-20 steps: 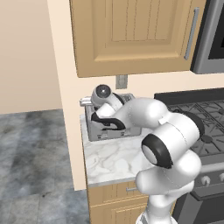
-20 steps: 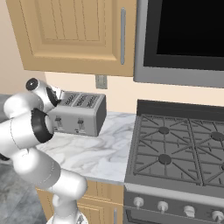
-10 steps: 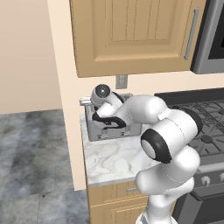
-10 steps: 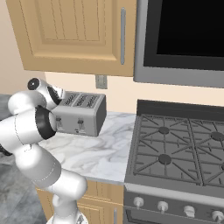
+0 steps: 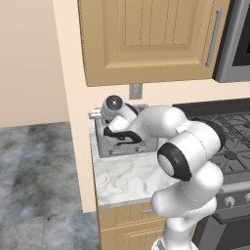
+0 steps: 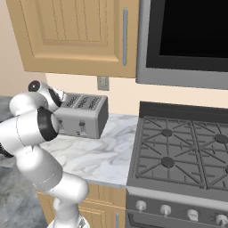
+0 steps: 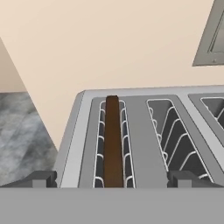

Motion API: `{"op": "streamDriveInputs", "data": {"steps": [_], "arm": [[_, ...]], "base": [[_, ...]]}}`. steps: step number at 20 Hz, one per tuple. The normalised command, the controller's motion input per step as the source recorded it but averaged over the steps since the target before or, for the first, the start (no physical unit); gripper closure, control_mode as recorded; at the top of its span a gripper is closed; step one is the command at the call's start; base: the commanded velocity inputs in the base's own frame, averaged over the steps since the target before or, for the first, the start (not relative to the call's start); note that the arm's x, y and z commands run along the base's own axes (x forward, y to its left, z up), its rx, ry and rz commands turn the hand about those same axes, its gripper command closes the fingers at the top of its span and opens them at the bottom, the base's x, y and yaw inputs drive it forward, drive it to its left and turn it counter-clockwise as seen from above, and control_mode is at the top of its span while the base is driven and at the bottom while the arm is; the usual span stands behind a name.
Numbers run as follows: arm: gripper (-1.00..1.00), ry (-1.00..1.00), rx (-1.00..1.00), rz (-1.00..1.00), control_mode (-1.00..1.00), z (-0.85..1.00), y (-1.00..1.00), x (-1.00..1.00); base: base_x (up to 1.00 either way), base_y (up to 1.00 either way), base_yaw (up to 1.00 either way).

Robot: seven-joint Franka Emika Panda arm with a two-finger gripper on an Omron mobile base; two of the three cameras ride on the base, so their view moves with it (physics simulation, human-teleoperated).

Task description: Start the toaster. Once the lever pops up, take the bread to the plate on the dining counter.

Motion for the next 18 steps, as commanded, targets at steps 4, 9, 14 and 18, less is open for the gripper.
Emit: {"op": "streamDriveInputs", "data": {"steps": [4, 9, 14, 18], "arm": [[-1.0, 0.0, 0.0, 0.0, -1.0, -0.13, 0.0, 0.0], [-1.0, 0.0, 0.0, 0.0, -1.0, -0.06, 0.0, 0.0], [-1.0, 0.0, 0.0, 0.0, -1.0, 0.0, 0.0, 0.02], [-1.0, 0.0, 0.0, 0.0, -1.0, 0.0, 0.0, 0.04]], "base": [[0.0, 0.0, 0.0], [0.0, 0.0, 0.0], [0.0, 0.0, 0.0], [0.0, 0.0, 0.0]]}}
